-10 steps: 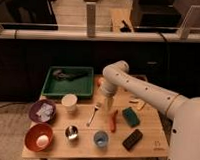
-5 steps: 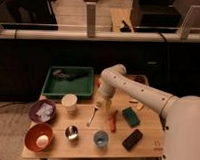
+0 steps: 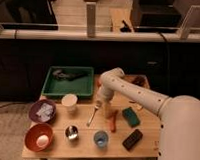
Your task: Place fork in red bowl
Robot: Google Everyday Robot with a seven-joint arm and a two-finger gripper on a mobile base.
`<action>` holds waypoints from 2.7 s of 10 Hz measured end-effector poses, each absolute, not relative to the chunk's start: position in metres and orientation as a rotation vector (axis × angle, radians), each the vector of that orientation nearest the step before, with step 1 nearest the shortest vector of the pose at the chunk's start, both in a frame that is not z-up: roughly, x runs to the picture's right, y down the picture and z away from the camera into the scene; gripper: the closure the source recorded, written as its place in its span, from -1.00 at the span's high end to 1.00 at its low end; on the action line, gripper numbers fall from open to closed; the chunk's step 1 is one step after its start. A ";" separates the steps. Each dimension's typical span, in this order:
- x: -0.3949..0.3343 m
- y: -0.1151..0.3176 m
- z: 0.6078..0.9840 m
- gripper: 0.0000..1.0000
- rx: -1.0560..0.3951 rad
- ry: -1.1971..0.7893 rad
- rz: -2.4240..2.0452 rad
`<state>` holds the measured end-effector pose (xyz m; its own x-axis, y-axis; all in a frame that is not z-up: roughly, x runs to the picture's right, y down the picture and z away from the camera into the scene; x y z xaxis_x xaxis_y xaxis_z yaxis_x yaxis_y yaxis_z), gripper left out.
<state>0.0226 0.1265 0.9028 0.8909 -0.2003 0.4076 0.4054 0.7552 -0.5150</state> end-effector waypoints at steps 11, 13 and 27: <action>-0.020 0.135 0.888 0.60 -0.600 -0.412 -0.663; -0.021 0.142 0.891 0.60 -0.641 -0.467 -0.697; -0.038 0.159 0.886 0.22 -0.633 -0.484 -0.710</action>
